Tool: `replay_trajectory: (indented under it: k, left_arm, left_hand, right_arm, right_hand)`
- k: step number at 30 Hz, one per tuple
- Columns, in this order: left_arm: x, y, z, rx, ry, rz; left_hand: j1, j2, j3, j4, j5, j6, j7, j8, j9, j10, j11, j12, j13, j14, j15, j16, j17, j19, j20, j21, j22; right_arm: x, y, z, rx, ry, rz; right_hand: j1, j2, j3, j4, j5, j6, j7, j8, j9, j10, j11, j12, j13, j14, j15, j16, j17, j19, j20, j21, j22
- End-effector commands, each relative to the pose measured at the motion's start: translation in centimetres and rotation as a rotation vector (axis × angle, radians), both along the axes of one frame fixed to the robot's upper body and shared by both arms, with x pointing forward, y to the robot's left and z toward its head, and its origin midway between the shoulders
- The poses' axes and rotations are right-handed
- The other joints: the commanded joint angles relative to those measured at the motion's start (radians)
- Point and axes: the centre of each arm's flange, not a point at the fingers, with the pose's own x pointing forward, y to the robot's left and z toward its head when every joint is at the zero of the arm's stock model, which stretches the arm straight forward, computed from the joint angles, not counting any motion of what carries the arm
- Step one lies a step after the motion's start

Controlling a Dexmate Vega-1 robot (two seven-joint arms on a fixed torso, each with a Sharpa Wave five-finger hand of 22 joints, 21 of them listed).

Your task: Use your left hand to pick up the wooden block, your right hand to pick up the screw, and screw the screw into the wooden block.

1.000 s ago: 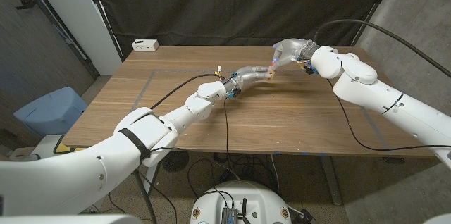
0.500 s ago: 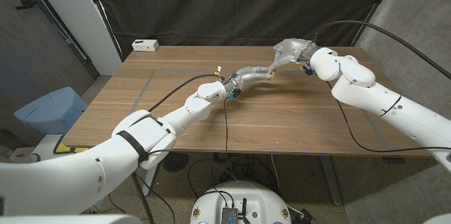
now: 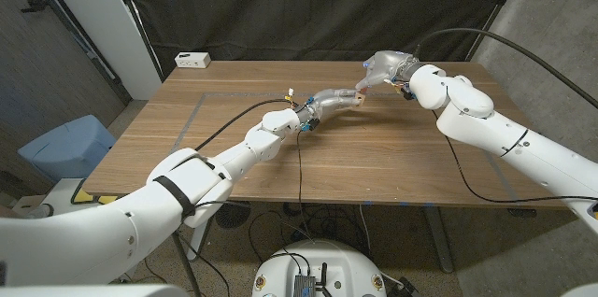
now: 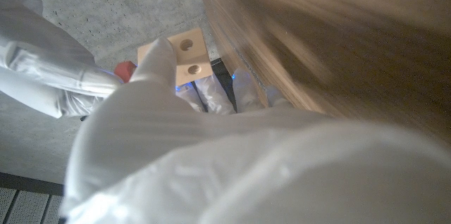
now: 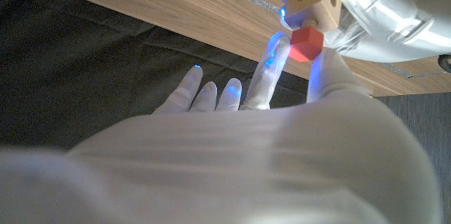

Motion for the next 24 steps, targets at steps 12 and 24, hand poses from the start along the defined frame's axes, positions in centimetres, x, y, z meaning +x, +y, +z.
replay_trajectory:
  k: [12,24]
  left_arm:
    - [0.26,0.23,-0.25,-0.007,0.012,0.007]
    - [0.47,0.15,-0.12,-0.006,0.014,0.006]
  left_hand:
    - [0.008,0.014,0.009,-0.001,0.004,0.006,0.003,0.006,0.006,-0.004,0.000,0.005,0.001,0.005,-0.069,0.003,0.003,0.006,0.000,0.006,0.003]
    - [0.010,0.015,0.010,0.000,0.005,0.007,0.004,0.007,0.006,-0.004,0.000,0.005,0.001,0.005,-0.069,0.003,0.003,0.007,-0.002,0.005,0.003]
  right_arm:
    - [0.86,0.55,-0.38,0.036,-0.017,-0.028]
    - [0.49,0.34,-0.11,0.058,-0.013,-0.038]
  right_hand:
    - [-0.065,0.001,-0.025,0.013,-0.001,0.117,0.022,0.001,-0.008,0.080,0.004,0.008,-0.001,0.063,-0.035,0.015,-0.001,0.041,-0.008,0.002,0.004]
    - [-0.165,-0.024,-0.070,0.038,-0.004,0.091,0.041,-0.042,-0.007,0.082,0.031,-0.011,-0.001,0.057,-0.009,0.001,0.002,0.029,0.016,-0.009,0.005]
